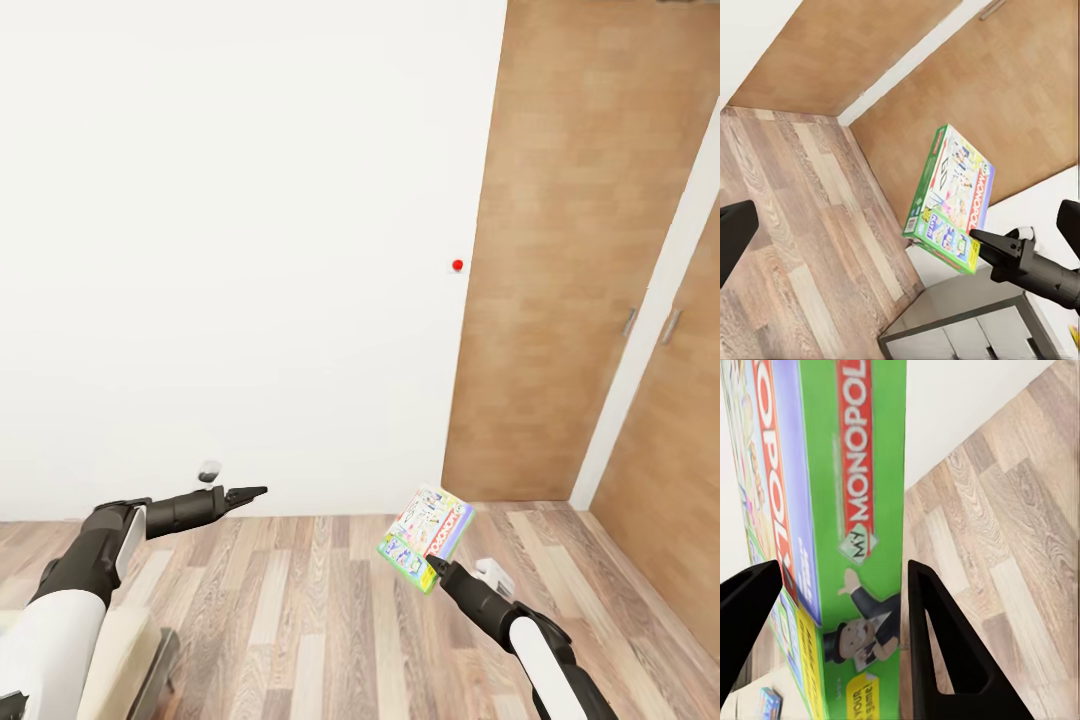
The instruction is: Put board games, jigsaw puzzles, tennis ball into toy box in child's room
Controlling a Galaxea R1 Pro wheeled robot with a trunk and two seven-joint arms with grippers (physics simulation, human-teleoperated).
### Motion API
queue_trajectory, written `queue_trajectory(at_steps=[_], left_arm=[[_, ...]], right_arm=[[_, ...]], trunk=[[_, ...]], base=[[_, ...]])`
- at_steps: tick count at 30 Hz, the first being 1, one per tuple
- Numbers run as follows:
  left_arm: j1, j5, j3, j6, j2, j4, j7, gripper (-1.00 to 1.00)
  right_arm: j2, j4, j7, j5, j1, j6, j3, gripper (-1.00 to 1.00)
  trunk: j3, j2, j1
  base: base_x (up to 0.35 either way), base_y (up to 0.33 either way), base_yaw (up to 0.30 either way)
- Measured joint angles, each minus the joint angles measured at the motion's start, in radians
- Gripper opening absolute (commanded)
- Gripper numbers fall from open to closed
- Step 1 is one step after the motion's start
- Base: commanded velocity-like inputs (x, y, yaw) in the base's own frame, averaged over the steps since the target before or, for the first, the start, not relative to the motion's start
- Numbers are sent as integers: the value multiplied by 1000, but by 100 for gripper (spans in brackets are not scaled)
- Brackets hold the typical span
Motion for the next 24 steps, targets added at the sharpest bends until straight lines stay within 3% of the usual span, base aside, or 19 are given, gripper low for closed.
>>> queue_trajectory(at_steps=[24], left_arm=[[0,0,0,0,-6,0,0,100]], right_arm=[[0,8,0,1,0,-1,0,-100]], trunk=[[16,0,0]], base=[[0,0,-246]])
